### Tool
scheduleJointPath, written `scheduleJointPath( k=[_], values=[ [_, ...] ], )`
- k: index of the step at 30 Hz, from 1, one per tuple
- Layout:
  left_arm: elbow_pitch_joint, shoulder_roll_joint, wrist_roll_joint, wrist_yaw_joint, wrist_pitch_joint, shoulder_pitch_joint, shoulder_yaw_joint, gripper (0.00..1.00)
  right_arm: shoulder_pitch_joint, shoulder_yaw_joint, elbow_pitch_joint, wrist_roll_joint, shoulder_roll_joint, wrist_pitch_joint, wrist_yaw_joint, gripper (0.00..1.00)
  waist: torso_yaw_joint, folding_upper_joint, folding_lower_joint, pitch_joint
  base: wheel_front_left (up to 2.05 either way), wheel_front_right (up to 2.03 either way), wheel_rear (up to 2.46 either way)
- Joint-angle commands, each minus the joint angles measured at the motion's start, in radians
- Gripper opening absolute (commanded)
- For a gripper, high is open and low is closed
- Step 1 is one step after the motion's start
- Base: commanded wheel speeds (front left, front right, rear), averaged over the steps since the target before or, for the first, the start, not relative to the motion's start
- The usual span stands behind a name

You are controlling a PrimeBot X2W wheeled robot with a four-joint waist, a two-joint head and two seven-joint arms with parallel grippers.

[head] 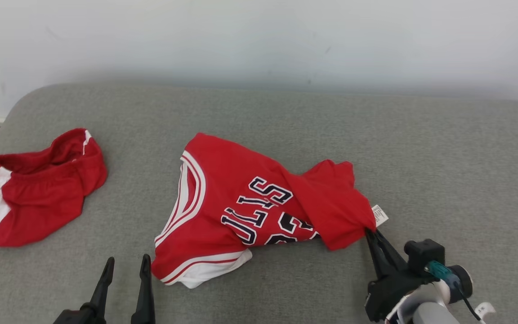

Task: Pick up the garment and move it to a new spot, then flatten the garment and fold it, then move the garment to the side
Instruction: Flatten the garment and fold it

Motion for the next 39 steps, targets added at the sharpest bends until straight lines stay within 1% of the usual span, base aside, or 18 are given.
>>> scheduleJointPath(
  k=[1,4,5,10,17,20,23,27,30,35,39],
  values=[
    [0.005,-0.001,-0.008,0.001,-0.002,0.018,0.001,1.00,0.046,-0.013,-0.051,-0.010,-0.016,-0.002,-0.002,0.00,-0.037,0.0000,0.0000,-0.033,0.00,0.00,0.00],
    [0.013,-0.002,-0.013,0.001,-0.002,0.033,0.005,1.00,0.112,-0.033,-0.143,-0.020,-0.030,-0.002,-0.002,0.00,-0.065,0.0000,0.0000,-0.048,0.00,0.00,0.00],
    [0.013,-0.002,-0.013,0.001,-0.002,0.033,0.005,1.00,0.112,-0.033,-0.143,-0.020,-0.030,-0.002,-0.002,0.00,-0.065,0.0000,0.0000,-0.048,0.00,0.00,0.00],
    [0.016,-0.002,-0.020,0.001,-0.002,0.046,0.008,1.00,0.217,-0.063,-0.280,-0.021,-0.052,-0.002,-0.002,0.00,-0.106,0.0000,0.0000,-0.051,0.00,0.00,0.00],
    [0.010,-0.001,-0.025,0.001,-0.002,0.036,0.012,1.00,0.344,-0.098,-0.444,-0.010,-0.075,-0.001,-0.002,0.00,-0.131,0.0000,0.0000,-0.031,0.00,0.00,0.00],
    [0.012,-0.001,-0.024,0.001,-0.002,0.031,0.013,1.00,0.362,-0.106,-0.502,-0.003,-0.082,0.017,-0.002,0.00,-0.135,0.0000,0.0000,-0.022,0.00,0.00,0.00],
    [0.019,-0.001,-0.026,0.001,-0.002,0.021,0.006,1.00,0.324,-0.094,-0.546,0.007,-0.100,0.051,-0.002,0.00,-0.129,0.0000,0.0000,-0.015,0.00,0.00,0.00],
    [0.028,-0.001,-0.028,0.001,-0.002,0.005,-0.006,1.00,0.240,-0.068,-0.551,0.017,-0.123,0.077,-0.002,0.00,-0.105,0.0000,0.0000,-0.011,0.00,0.00,0.00],
    [0.033,-0.001,-0.032,0.001,-0.002,-0.003,-0.020,1.00,0.147,-0.056,-0.526,0.019,-0.141,0.098,-0.002,0.00,-0.081,0.0000,0.0000,-0.009,0.00,0.00,0.00],
    [0.042,-0.001,-0.037,0.001,-0.002,-0.018,-0.041,1.00,-0.036,-0.022,-0.426,0.008,-0.162,0.128,-0.002,0.00,-0.037,0.0000,0.0000,0.002,0.00,0.00,0.00],
    [0.046,-0.001,-0.046,0.001,-0.002,-0.030,-0.060,1.00,-0.194,0.004,-0.305,0.002,-0.186,0.146,-0.002,0.00,0.006,0.0000,0.0000,0.021,0.00,0.00,0.00]
  ],
)
